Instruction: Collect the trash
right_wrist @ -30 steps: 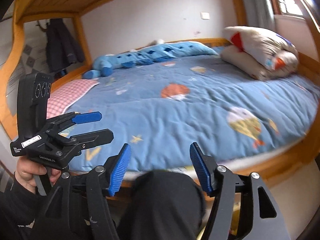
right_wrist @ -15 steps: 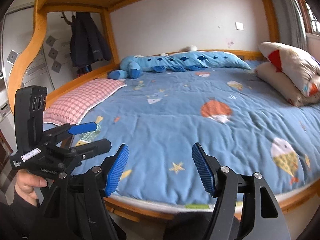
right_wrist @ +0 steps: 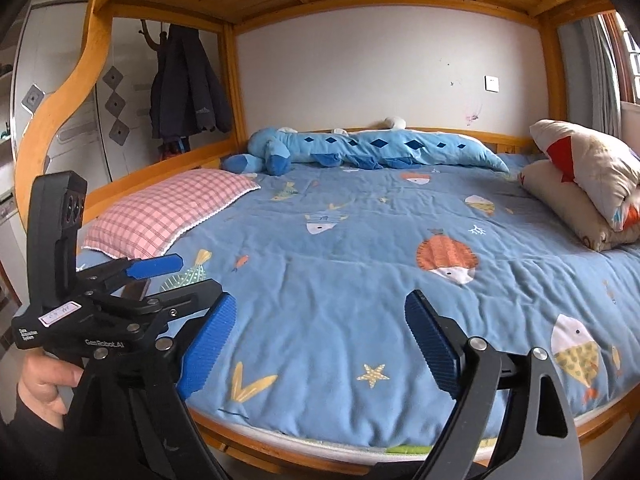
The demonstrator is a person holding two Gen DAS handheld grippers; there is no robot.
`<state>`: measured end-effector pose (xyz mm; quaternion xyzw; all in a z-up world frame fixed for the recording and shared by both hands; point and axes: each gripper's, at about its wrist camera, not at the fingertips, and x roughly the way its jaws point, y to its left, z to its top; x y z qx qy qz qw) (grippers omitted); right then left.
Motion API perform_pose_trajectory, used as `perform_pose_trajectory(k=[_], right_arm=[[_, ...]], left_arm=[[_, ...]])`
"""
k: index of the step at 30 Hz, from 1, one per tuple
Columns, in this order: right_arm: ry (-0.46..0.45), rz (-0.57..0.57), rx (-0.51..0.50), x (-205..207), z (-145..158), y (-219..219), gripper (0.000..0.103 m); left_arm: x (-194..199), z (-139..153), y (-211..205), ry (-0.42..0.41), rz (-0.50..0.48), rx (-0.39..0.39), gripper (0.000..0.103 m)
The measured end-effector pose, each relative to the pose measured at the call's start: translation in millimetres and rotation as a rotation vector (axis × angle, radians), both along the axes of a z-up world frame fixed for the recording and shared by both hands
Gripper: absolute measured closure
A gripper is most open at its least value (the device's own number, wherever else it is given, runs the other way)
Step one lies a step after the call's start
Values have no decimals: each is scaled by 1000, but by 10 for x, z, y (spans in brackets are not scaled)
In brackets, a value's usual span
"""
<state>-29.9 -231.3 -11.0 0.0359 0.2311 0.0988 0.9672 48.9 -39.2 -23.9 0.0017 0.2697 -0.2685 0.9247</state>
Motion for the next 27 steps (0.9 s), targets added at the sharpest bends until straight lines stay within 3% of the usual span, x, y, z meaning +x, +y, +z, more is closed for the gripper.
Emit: perform_pose_trajectory(k=[11,27], right_arm=[[-15,-15,26,23,26,-14,17],[-44,-50,53,53,28,18,16]], left_arm=[[22,70,92,-18,62,-37,4],[-39,135,156,-93,204,7,4]])
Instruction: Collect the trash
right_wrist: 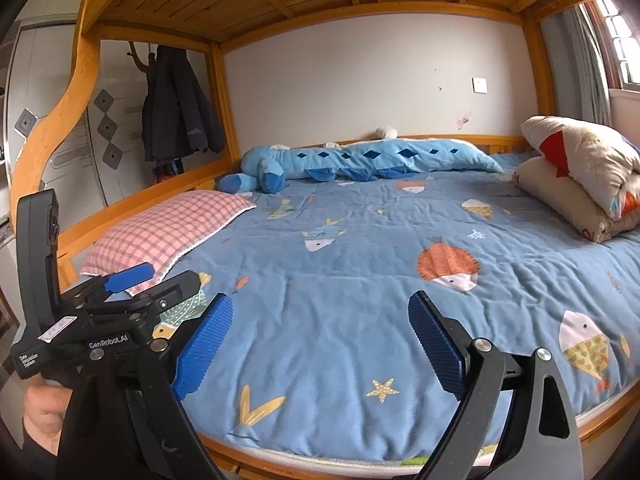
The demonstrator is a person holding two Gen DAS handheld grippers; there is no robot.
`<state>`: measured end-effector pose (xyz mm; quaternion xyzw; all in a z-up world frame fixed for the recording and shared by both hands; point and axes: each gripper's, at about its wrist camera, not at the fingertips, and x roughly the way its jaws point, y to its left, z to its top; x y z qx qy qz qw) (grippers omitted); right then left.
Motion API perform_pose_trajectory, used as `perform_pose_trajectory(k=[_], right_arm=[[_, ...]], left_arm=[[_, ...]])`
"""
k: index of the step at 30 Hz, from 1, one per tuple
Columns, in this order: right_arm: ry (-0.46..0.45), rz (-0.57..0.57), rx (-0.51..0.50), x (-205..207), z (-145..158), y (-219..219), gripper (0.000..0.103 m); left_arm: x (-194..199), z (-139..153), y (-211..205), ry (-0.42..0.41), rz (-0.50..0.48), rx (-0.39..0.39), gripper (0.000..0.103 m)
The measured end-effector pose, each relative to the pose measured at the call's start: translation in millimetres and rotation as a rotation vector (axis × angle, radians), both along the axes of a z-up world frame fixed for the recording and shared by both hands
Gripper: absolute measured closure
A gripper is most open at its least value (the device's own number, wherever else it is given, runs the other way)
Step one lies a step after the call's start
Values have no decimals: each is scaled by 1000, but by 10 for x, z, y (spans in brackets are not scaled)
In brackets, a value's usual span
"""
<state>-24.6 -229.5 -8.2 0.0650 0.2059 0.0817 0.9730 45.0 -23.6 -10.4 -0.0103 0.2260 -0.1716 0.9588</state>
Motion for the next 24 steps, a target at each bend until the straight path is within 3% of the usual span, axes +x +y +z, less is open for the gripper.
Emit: perform_pose_trajectory(k=[12,18,24], right_arm=[[18,16,23,2,-49,-22,16],[23,4,33,0,-67,-46,16],[28,-11,42,-7,-71,-82,16]], left_arm=[[-45,47,-20,-13,31,-2,4],[-52,65,-44,-37,116,54,4],[-61,79,-40,-23,112,50,4]])
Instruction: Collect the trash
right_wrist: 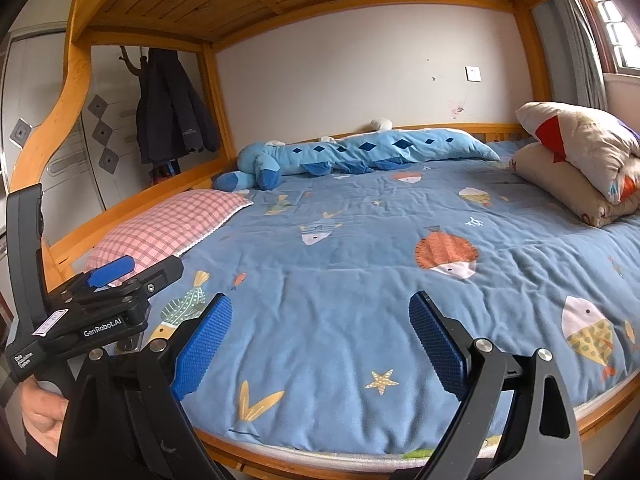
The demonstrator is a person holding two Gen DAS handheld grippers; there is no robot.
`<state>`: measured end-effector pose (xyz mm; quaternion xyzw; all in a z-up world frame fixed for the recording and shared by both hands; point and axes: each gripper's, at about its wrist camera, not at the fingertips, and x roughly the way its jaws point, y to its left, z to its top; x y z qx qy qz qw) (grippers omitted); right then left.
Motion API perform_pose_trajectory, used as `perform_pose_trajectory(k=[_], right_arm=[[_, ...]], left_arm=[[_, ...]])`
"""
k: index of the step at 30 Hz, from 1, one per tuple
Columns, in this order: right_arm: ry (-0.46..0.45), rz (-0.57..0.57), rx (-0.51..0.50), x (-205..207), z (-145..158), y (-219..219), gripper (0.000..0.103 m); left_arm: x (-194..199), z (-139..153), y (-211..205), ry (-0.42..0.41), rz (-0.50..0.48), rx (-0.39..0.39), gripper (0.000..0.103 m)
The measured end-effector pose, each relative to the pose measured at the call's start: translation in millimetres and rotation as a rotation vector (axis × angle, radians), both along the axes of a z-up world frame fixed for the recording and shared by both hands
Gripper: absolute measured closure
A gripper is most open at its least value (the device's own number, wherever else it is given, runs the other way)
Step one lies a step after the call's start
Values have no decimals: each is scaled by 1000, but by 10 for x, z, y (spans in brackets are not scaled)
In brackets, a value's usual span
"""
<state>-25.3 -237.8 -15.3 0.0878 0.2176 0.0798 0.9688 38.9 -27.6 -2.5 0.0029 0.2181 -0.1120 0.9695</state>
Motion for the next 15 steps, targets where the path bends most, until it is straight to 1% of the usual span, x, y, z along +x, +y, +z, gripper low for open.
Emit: perform_pose_trajectory(k=[4,9,15], right_arm=[[2,-2,2,-3,-3,-10,16],[10,-5,9,10,-23,-28,16],[20,-3,10,21,-38,-24,16]], left_arm=[[20,-8,13,19,-12,-20,4],[-25,8,-23,-13,-13,-2,4],[-6,15,-51,8,-37,-11,4]])
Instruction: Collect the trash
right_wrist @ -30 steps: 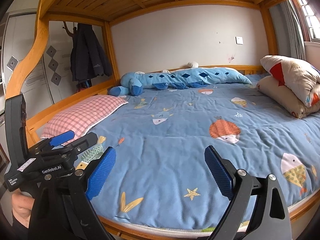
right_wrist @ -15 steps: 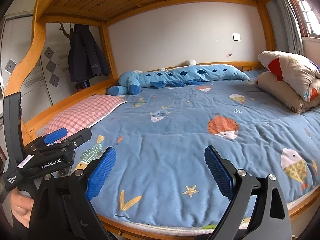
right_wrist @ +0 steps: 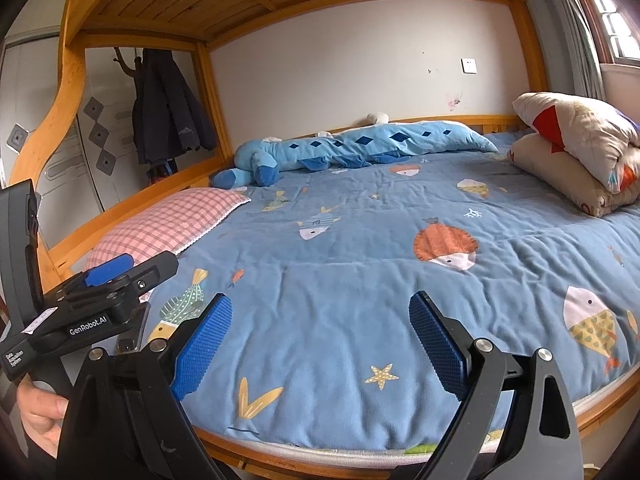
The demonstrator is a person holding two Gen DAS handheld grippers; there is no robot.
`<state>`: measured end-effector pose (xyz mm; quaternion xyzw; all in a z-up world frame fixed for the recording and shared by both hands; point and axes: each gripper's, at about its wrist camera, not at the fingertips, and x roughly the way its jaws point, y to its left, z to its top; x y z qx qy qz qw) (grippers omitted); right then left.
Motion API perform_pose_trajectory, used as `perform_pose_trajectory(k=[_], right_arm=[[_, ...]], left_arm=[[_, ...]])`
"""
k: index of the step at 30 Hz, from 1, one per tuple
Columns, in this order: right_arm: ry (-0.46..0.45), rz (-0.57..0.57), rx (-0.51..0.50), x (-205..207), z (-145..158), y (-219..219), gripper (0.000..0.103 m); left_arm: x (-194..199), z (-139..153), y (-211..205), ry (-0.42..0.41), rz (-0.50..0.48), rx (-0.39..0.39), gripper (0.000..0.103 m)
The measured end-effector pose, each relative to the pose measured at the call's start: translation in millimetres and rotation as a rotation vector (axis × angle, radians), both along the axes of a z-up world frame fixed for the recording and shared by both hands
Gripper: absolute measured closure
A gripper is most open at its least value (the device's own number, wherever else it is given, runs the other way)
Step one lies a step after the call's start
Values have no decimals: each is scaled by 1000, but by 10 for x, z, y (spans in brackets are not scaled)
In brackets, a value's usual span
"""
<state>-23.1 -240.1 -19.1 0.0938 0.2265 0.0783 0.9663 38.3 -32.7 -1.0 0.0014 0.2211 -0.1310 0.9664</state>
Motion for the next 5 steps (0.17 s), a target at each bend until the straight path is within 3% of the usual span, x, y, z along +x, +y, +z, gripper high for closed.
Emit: perform_pose_trajectory(k=[5], right_arm=[[0,-2,-1,5,-7,0,16]], left_arm=[[-16,11,-4,0,-9,-2,4]])
